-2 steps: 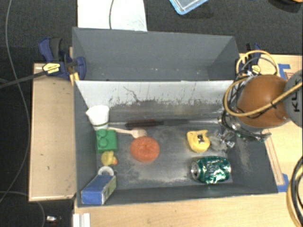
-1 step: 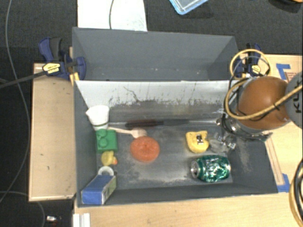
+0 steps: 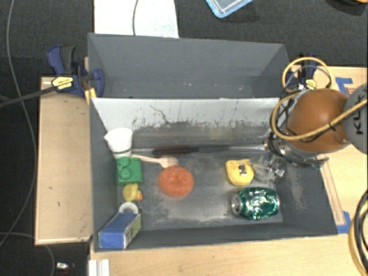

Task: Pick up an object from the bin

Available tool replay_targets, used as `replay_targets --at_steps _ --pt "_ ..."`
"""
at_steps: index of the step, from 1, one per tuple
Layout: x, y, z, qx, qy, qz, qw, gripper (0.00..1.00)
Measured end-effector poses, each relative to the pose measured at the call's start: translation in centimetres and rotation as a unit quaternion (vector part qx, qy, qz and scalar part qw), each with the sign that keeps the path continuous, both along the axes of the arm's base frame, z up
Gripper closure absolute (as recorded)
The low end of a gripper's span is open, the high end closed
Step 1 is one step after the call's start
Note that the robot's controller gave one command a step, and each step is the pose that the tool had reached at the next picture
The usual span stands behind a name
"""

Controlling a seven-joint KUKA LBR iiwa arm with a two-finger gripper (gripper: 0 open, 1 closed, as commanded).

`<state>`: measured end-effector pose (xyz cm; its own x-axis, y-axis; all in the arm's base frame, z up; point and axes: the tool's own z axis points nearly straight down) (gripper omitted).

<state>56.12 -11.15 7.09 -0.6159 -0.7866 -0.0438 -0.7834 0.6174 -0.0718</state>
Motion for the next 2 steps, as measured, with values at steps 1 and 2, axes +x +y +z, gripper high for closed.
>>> replay_targets --at_steps 1,2 --pt "-0.1 1.47 0.02 0.003 0.0011 -0.043 0.9991 1.0" --pt "0.88 1.34 0.07 0.008 -0.0001 -0.082 0.9966 1.0"
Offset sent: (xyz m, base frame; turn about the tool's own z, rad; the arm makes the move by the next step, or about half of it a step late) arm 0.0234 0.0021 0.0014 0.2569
